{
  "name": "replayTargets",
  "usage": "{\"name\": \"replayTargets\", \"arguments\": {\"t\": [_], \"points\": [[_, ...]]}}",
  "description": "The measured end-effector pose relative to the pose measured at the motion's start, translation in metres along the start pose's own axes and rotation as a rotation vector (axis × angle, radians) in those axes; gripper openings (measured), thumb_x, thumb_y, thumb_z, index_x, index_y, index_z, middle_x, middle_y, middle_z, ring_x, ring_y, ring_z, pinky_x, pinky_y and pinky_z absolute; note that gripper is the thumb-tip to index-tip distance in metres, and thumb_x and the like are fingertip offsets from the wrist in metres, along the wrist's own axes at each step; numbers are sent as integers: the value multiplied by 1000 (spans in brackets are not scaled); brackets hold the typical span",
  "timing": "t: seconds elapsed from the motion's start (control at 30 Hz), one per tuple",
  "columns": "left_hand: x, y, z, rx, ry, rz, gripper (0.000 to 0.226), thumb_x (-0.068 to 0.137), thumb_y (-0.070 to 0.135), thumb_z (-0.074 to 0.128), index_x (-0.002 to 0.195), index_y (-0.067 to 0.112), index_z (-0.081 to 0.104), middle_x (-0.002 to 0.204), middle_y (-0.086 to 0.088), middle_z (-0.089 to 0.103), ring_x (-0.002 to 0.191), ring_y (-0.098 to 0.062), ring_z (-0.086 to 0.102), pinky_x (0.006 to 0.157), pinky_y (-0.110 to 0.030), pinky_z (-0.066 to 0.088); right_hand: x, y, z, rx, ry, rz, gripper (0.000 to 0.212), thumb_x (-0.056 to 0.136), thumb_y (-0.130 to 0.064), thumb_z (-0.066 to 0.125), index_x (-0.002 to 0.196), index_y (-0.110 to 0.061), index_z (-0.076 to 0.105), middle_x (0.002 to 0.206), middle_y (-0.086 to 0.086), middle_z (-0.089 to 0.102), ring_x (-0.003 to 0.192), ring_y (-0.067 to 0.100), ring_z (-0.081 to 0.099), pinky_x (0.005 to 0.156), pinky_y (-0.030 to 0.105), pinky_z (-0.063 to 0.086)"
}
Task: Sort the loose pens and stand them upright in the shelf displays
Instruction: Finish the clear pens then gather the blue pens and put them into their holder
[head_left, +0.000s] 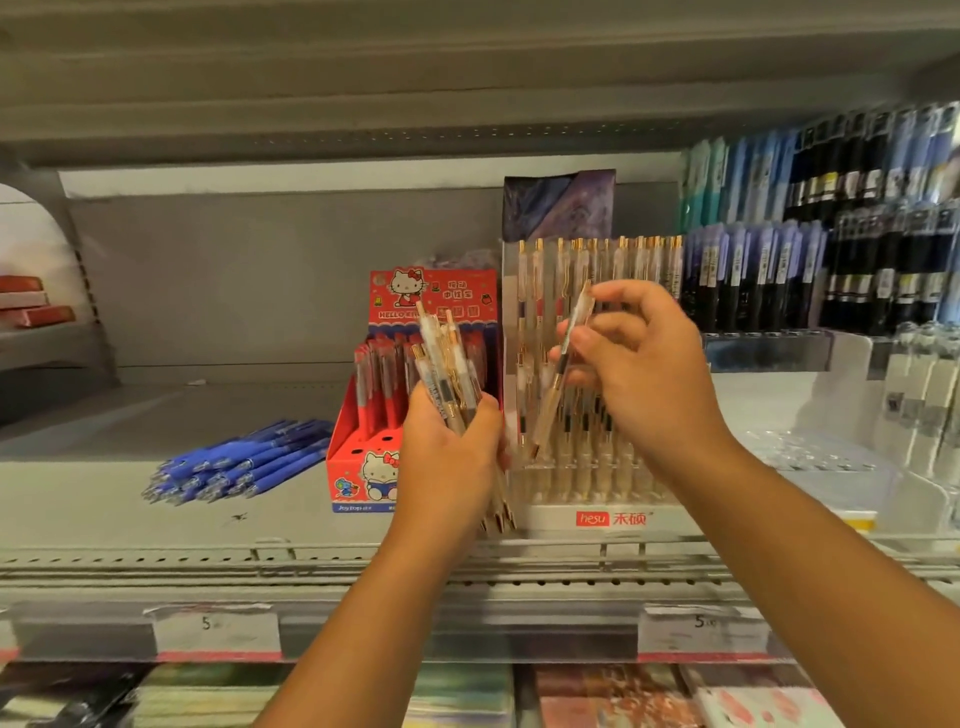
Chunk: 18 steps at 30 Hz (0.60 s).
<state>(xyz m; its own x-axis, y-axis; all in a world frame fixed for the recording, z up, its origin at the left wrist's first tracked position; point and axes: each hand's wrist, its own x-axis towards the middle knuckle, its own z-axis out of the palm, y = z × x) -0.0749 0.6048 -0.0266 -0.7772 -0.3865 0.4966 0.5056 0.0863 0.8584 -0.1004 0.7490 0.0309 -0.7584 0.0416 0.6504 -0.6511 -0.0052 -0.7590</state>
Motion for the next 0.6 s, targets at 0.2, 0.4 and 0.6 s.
{"name": "replayTargets", "arguments": {"t": [0.2,0.4,0.6], "points": [[-2,-2,-1,-46,-7,35,23,96,17,60,106,37,55,86,15,71,75,-2,69,59,-20,56,-4,14,7,-112,-43,-108,31,91,-3,63,100,-32,56,97,0,67,90,10,68,68,32,62],[-4,3,0,-84,-38,24,22,96,13,58,106,33,55,71,7,68,55,-4,62,50,-17,51,-8,25,12,-165,-110,-115,31,88,-1,68,99,-30,61,89,-9,64,83,4,67,63,25,60],[-3,5,1,-137,-84,2,24,94,9,63,108,28,56,80,-1,72,60,-11,67,52,-23,53,-17,39,16,-389,-145,-94,30,87,-9,71,100,-33,59,82,-8,63,70,5,66,66,35,61]]}}
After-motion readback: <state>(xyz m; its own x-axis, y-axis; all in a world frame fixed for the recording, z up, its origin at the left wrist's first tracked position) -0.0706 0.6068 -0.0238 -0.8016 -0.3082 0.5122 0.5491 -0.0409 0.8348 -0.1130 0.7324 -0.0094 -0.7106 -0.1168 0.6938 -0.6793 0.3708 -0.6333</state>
